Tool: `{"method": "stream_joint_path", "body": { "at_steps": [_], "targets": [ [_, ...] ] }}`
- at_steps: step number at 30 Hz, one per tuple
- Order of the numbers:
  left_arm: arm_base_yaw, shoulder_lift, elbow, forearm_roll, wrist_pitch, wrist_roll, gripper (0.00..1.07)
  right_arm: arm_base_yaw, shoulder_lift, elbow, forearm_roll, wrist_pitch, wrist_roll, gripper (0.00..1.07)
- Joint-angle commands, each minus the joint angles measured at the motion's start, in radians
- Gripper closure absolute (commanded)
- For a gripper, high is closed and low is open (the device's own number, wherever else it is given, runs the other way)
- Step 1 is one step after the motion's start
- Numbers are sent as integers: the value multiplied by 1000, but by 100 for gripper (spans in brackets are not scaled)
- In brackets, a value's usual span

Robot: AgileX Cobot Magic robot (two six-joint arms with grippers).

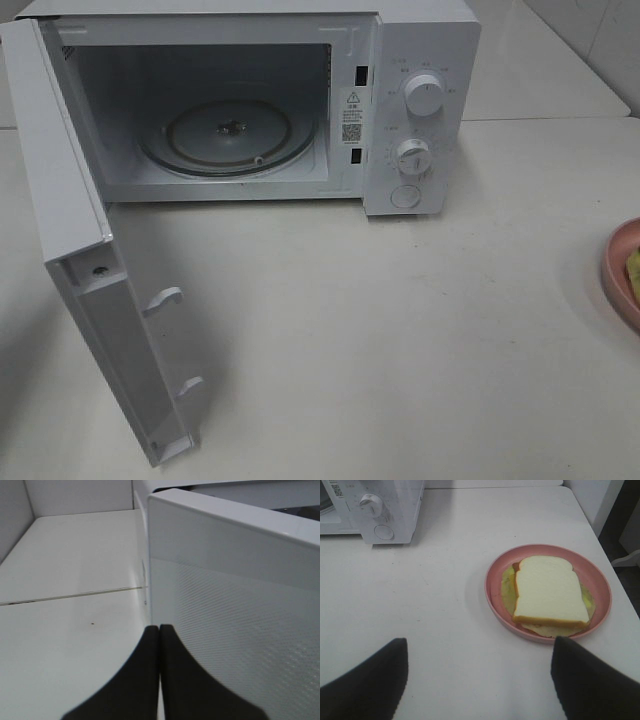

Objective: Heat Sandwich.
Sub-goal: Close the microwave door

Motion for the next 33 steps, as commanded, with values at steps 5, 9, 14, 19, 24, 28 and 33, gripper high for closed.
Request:
{"method": "stream_joint_path", "body": {
  "at_steps": [5, 9, 14, 19, 24, 28, 33],
  "targets": [
    [-54, 95, -46, 67, -76, -54, 107, -8, -26, 1, 1, -11, -11, 31],
    [-132, 132, -53, 28, -84, 16, 107, -8, -26, 1, 1, -11, -11, 31],
    [-247, 168, -64, -98, -88, 78, 107, -8, -26, 1, 1, -11, -11, 31],
    [-324, 200, -104, -181, -81, 86, 107, -8, -26, 1, 1, -11, -11, 31],
    [-377, 229, -136, -235, -80, 138, 107, -8, -26, 1, 1, -11, -11, 31],
    [-456, 269, -170, -346, -79, 195, 107, -8, -26, 1, 1, -11, -11, 31],
    [-525, 302, -204, -452, -76, 253, 107, -8, -26, 1, 1, -11, -11, 31]
  ]
}}
